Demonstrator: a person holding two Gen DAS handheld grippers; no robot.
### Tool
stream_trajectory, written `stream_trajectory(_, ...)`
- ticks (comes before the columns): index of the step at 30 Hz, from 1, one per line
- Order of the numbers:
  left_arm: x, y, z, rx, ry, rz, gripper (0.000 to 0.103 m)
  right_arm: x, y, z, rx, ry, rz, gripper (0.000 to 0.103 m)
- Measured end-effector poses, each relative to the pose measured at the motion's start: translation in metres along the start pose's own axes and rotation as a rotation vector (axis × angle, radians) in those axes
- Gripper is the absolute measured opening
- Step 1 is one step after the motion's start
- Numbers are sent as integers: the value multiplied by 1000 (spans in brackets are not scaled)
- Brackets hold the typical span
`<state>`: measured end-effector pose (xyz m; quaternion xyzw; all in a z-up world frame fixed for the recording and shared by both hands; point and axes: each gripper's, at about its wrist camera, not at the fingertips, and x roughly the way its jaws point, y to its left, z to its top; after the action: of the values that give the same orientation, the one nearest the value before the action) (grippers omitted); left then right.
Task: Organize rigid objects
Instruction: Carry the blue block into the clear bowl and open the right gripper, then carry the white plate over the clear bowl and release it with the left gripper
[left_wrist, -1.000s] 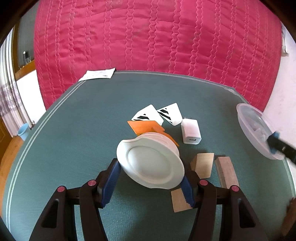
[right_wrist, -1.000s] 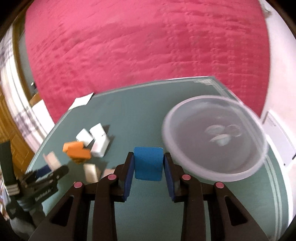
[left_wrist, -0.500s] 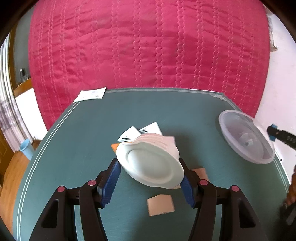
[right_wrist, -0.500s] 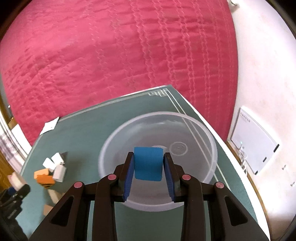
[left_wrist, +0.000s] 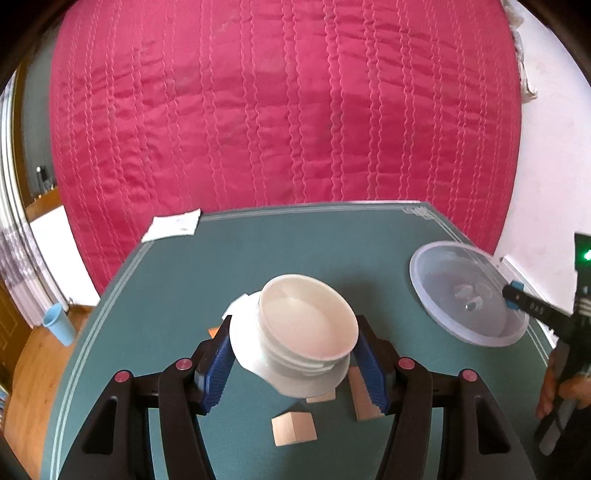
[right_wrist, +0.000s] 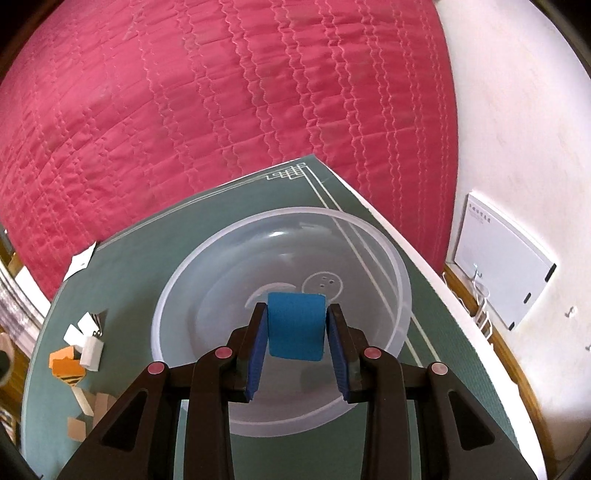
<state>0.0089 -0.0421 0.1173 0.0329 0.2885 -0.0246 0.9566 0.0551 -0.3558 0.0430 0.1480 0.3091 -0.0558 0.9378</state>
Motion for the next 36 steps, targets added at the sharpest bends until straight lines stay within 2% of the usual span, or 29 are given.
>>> stream_trajectory(7, -12, -6, 9, 2, -37, 18, 64, -1, -11, 0, 51, -10, 20, 33)
stream_trajectory(11, -14, -20, 12, 16, -44, 3, 62, -8, -14, -1, 73, -40, 21, 33)
stream_trajectory(17, -10, -47, 19, 38, -42, -46, 59, -23, -16, -2, 88, -100, 23, 33)
stream_trajectory(24, 5, -87, 30, 74, -51, -120, 59, -27, -24, -1, 130, -108, 16, 33)
stream_trajectory(30, 28, -110, 31, 110, -6, -178, 59, -28, -28, -1, 145, -110, 24, 33)
stream_trajectory(32, 32, -109, 26, 121, 18, -184, 66, -28, -29, -1, 147, -104, 31, 33)
stream_trajectory(34, 36, -105, 18, 125, 55, -194, 81, -26, -30, 0, 149, -94, 40, 33)
stream_trajectory(36, 39, -98, 4, 124, 95, -196, 84, -26, -30, 0, 150, -87, 48, 34)
